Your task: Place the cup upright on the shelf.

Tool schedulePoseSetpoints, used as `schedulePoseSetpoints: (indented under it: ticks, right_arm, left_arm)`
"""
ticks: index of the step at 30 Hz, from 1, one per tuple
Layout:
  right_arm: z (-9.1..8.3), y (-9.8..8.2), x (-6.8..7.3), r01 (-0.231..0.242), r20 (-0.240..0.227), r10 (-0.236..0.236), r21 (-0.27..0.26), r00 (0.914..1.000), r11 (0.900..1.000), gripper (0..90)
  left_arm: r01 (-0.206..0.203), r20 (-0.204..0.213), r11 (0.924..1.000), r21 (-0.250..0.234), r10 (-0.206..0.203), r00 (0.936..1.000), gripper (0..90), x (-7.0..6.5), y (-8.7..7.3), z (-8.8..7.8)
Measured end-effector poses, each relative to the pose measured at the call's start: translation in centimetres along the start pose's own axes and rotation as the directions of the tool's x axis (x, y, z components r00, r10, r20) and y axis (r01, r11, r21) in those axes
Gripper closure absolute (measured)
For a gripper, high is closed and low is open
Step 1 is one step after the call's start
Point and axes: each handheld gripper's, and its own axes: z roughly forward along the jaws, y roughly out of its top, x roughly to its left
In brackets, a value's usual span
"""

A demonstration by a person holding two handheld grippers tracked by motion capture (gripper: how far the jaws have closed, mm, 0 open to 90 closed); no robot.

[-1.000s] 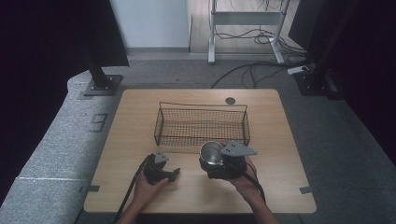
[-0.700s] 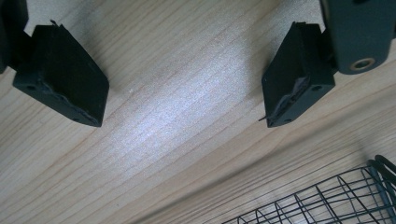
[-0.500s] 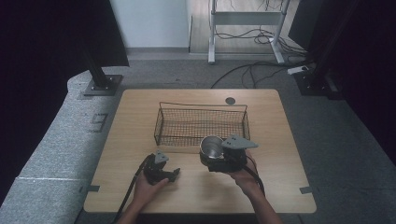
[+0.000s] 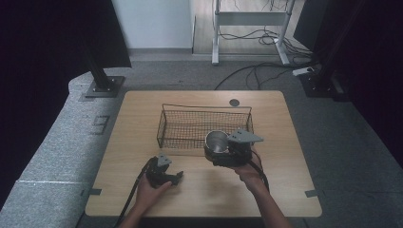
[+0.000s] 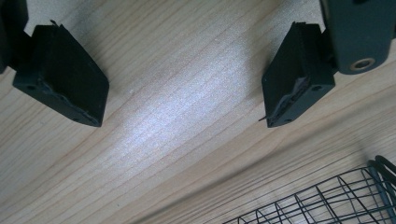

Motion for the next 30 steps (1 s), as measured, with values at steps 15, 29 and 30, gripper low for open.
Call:
schedulePoseSetpoints:
  ticks: [15, 29, 30]
  right_arm:
    - [0.8, 0.8, -1.6, -0.018, 0.008, 0.018, -0.003, 0.9998, 1.0, 14.0]
    - [1.6, 1.4, -2.9, -0.029, 0.01, 0.029, -0.007, 0.9995, 1.0, 14.0]
    - [1.6, 1.4, -3.0, -0.029, 0.008, 0.029, -0.008, 0.9996, 1.0, 14.0]
  left_arm:
    - [0.0, 0.0, 1.0, 0.0, 0.0, 1.0, 14.7, 0.0, 0.0, 0.0]
    - [0.0, 0.0, 1.0, 0.0, 0.0, 1.0, 14.7, 0.0, 0.0, 0.0]
    - [0.0, 0.0, 1.0, 0.0, 0.0, 1.0, 14.7, 0.0, 0.0, 0.0]
